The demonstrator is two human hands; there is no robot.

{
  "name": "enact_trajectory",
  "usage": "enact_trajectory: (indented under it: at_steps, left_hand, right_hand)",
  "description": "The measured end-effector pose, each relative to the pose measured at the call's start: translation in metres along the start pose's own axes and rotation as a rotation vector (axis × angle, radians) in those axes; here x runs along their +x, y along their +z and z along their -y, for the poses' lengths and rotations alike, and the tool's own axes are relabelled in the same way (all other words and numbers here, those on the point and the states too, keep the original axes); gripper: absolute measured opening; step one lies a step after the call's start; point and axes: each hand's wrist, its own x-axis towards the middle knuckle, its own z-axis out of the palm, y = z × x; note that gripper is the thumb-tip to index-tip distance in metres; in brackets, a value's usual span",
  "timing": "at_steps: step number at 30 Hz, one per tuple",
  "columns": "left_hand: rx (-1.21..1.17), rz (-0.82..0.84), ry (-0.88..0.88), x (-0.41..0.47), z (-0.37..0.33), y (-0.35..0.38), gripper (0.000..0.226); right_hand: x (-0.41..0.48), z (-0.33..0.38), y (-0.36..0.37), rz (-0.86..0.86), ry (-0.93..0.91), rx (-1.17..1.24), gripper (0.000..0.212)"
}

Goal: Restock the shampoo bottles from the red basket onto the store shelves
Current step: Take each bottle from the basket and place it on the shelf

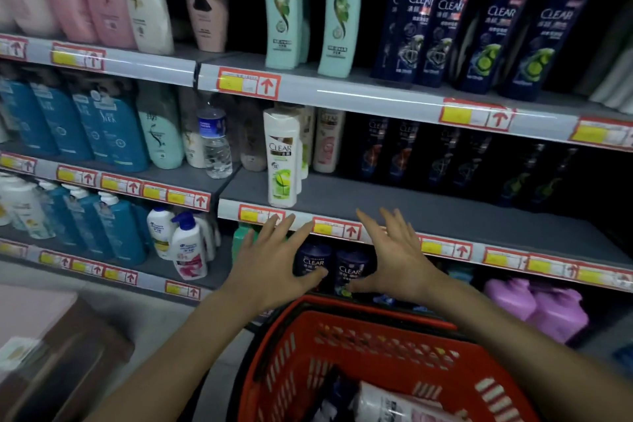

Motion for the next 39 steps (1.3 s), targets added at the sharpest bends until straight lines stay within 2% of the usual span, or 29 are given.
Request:
enact_trajectory:
  at_steps: [3,7,12,14,17,21,28,32,39]
  left_hand:
    - [0.013,0.058,0.045,-0.016,-0.015,0.013,0.098]
    - [0.047,0.099,0.133,-0.036,-0.037,0.032,0.102]
    - [0.081,0.148,0.277,-0.046,-0.062,0.064,0.09]
    - [0.101,0.186,0.313,-0.048,-0.068,0.077,0.084]
    - [0.133,0.26,0.364,-0.05,-0.078,0.101,0.079]
    - [0.17,0.356,0.432,-0.051,-0.089,0.136,0.076]
    - [0.259,0.519,0.458,-0.05,-0.112,0.2,0.072]
    - [0.318,0.54,0.491,-0.039,-0.135,0.233,0.075]
    - [0.407,0.604,0.506,-0.025,-0.173,0.27,0.079]
  right_hand:
    - [-0.036,-0.022,0.009,0.045,-0.002,-0.008,0.132]
    - [-0.085,-0.054,0.03,0.215,0.015,-0.092,0.12]
    - [-0.138,-0.092,0.078,0.459,0.058,-0.094,0.112]
    - [-0.151,-0.099,0.096,0.492,0.062,-0.169,0.11]
    - [-0.166,-0.099,0.12,0.46,-0.002,-0.204,0.093]
    - [-0.192,-0.109,0.152,0.632,-0.028,-0.178,0.092]
    - [-0.217,-0.144,0.174,0.706,-0.037,-0.204,0.085]
    - [-0.226,-0.157,0.177,0.725,-0.032,-0.192,0.064]
    - [-0.236,-0.163,0.172,0.708,-0.024,-0.094,0.071]
